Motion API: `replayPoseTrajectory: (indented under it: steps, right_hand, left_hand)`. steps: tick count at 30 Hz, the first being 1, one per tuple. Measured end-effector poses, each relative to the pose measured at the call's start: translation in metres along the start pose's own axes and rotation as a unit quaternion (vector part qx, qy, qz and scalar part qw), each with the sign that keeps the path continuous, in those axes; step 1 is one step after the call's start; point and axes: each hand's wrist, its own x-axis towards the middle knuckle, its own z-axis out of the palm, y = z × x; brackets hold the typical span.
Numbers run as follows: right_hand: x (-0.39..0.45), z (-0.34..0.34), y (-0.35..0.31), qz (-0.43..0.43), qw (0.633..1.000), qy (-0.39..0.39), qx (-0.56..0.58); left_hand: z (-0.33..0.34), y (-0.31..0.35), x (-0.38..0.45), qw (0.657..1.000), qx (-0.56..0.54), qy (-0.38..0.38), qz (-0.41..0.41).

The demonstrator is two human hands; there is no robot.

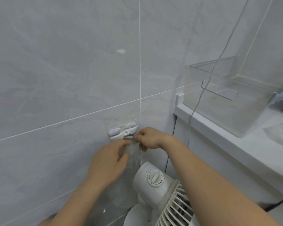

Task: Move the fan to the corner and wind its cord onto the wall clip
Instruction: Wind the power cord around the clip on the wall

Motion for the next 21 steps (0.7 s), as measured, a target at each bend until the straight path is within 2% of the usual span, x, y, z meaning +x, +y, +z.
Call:
replayPoseTrajectory:
  steps: [2,5,10,18,21]
  right_hand:
    - [0.0,-0.002,-0.003,0.015,1.0,0.01,-0.022]
    - [-0.003,-0.005,-0.003,0.051,0.999,0.004,-0.013]
    - [-0.005,-0.011,0.0,0.066,0.997,0.009,0.045]
    - [-0.006,-0.012,-0.001,0.053,0.972,0.089,0.211]
    - [-0.008,-0.011,-0.005,0.057,0.968,0.104,0.221]
  left_hand:
    - [-0.002,0.0,0.002,0.997,-0.052,0.053,0.038]
    - [0.002,-0.006,0.01,0.995,-0.059,0.032,0.068]
    - [0.005,-0.014,0.012,0.996,-0.046,0.034,0.062]
    - [0.007,-0.014,0.014,0.997,-0.055,0.051,0.035]
    - [0.006,-0.013,0.014,0.997,-0.054,0.05,0.037]
